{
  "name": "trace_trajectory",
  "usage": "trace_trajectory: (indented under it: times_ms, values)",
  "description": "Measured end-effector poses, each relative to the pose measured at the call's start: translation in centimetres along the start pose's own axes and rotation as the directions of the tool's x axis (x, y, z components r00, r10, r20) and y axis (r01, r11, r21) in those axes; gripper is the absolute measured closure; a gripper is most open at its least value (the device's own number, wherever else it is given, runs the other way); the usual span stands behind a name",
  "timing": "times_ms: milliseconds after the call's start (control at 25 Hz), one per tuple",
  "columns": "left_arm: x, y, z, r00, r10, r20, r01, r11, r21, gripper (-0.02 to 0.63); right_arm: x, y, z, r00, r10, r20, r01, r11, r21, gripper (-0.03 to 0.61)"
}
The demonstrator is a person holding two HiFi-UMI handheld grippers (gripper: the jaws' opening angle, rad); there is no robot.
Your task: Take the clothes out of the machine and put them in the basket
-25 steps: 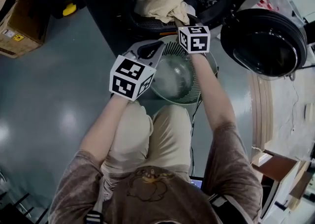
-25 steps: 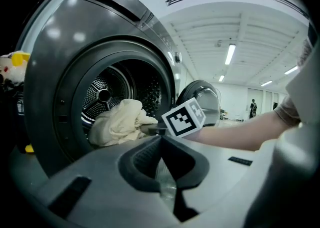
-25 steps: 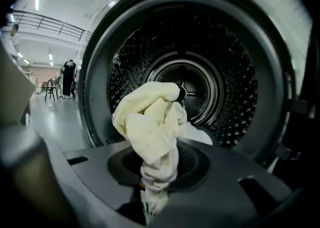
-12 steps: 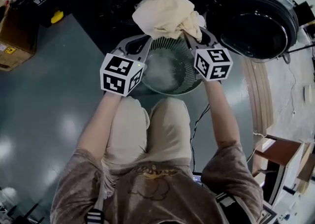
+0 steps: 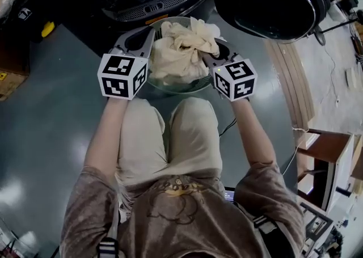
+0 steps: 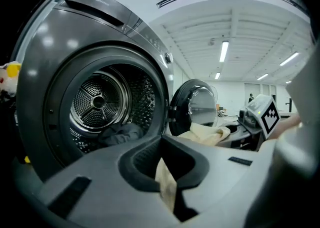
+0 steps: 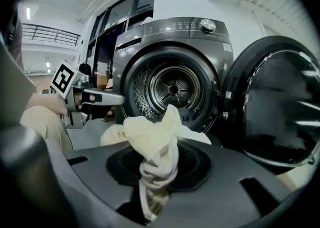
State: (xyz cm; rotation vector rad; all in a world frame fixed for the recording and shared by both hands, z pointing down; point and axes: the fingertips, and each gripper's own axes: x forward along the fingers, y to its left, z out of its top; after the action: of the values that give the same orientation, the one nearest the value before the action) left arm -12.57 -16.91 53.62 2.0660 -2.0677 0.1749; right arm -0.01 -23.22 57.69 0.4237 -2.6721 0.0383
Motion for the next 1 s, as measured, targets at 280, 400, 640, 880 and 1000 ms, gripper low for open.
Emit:
trace_trajectory:
  times_ms: [280, 400, 640, 880, 1000]
  values:
    - [1.3, -0.9, -0.4, 1.0, -0.025, -0.013, 0.025, 1.0, -0.002, 0.606, 1.0, 0.7, -4.5, 0.985, 0.088, -0.152, -0.087, 0.996, 0.015, 0.303]
    - [1.3, -1.0, -0.3, 1.0, -0.028, -0.013, 0.028, 1.0, 0.003, 0.606, 1.1, 0.7, -4.1, 0.989, 0.111, -0.102, -0.104, 0.992, 0.066, 0.241]
    - [0.5, -0.1, -0.3, 1.0, 0.001, -0.005, -0.001, 1.0, -0.012, 0.606, 2.5, 0.7, -3.6, 0.991, 0.115, -0.071, -0.109, 0.991, 0.083, 0.156]
    - [-0.3, 0.9, -0.3, 1.0, 0.023, -0.003, -0.023, 1.0, -0.014, 0.606, 5.9, 0.4, 0.3, 0.992, 0.122, 0.016, -0.122, 0.99, 0.074, 0.091]
    - [-0.6, 1.4, -0.3, 1.0, 0.026, -0.003, -0.026, 0.999, -0.022, 0.606, 8.6, -0.2, 3.1, 0.991, 0.122, 0.057, -0.125, 0.99, 0.065, 0.084]
